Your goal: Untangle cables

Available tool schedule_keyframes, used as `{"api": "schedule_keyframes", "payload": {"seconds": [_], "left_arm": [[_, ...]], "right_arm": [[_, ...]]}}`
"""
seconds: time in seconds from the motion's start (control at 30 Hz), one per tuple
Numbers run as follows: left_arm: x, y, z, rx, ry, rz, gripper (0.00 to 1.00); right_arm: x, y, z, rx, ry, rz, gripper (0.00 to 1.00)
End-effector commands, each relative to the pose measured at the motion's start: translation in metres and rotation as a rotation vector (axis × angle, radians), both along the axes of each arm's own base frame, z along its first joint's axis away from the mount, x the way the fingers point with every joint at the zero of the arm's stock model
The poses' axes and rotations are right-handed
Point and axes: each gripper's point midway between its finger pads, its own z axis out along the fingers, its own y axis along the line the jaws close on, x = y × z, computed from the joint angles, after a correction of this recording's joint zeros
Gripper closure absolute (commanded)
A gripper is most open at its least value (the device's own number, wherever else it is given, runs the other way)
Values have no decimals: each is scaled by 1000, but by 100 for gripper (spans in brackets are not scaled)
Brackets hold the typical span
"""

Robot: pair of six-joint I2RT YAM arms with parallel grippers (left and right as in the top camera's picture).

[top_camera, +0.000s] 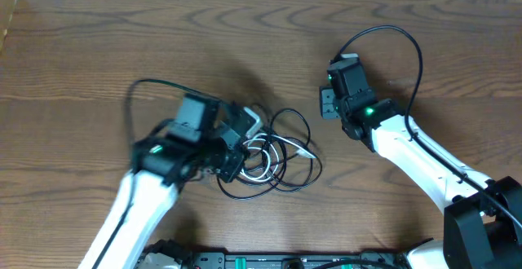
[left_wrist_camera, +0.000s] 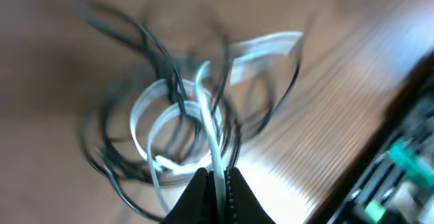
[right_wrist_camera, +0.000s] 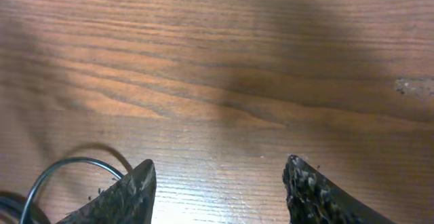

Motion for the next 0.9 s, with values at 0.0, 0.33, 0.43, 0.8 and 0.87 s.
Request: {"api": "schedule_keyframes", "payload": {"seconds": [0.0,0.33,0.43,0.8,0.87], "left_arm": [[-6,1,81,-90,-211,-9,93],[22,20,198,-98,-763,59,93],[44,12,210,-115,-828,59,92],[144,10,138,135,-739,142,92],[147,12,138,146,-741,153,93]], "right_arm": [[7,-3,6,7,-24,-32,43],[1,18,-19,76,62,40,43],[-7,44,-22,154,96,168,41],[-65,144,24,519,112,755,33],[-64,140,17,483,122,726,34]]}}
